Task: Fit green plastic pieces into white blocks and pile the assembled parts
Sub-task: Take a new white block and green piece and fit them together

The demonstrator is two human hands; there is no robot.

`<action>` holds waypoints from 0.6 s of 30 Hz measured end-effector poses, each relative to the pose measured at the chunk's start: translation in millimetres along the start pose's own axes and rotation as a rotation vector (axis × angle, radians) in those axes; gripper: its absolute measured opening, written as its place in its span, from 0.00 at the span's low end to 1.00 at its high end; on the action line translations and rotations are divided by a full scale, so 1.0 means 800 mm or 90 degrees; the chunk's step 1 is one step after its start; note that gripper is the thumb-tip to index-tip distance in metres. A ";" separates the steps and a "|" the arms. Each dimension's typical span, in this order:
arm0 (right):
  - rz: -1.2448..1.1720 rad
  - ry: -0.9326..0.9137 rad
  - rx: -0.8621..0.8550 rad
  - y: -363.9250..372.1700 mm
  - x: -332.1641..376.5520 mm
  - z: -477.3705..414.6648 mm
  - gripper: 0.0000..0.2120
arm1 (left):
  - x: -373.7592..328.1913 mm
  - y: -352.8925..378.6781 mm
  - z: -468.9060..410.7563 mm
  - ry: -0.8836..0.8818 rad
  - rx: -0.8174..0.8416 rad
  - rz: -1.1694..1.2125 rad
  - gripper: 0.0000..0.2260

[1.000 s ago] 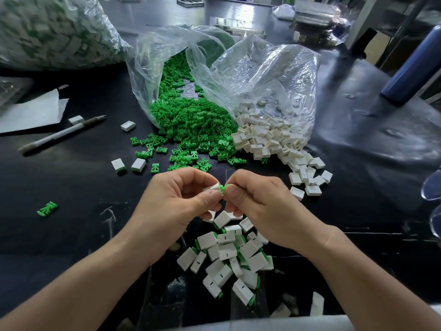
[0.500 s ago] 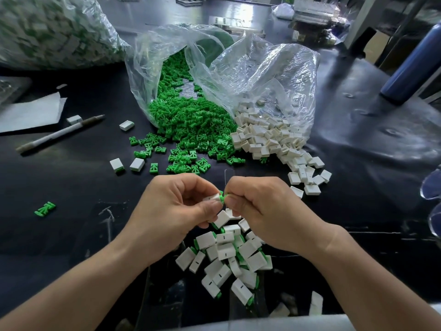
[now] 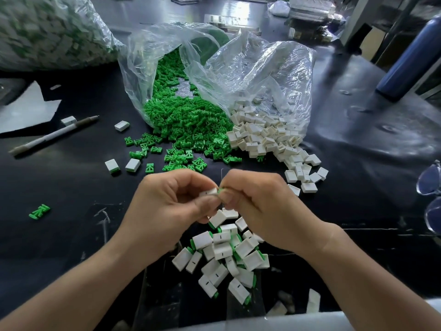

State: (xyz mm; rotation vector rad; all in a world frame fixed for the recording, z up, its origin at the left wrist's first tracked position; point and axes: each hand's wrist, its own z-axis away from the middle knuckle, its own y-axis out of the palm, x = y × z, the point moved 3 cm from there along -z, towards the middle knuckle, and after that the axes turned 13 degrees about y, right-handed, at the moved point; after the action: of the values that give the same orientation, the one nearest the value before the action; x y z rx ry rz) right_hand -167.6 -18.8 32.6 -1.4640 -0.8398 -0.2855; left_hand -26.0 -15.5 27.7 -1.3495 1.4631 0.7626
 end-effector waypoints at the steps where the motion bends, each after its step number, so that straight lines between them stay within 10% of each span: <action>1: -0.083 0.030 0.001 -0.002 -0.001 -0.001 0.11 | -0.002 -0.001 -0.001 -0.004 -0.010 0.040 0.08; 10: -0.579 0.223 0.316 0.019 0.000 -0.002 0.23 | 0.000 0.003 -0.002 -0.032 -0.027 0.189 0.06; 18: -0.682 0.288 0.422 0.024 0.005 0.001 0.29 | -0.003 0.007 0.000 -0.019 0.003 0.227 0.08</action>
State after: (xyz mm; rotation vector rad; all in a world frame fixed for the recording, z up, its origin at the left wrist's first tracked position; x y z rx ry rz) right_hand -152.4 -14.1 20.4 -0.2086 -1.1285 -0.9823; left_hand -31.3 -13.9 28.9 -1.0804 1.7033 0.9991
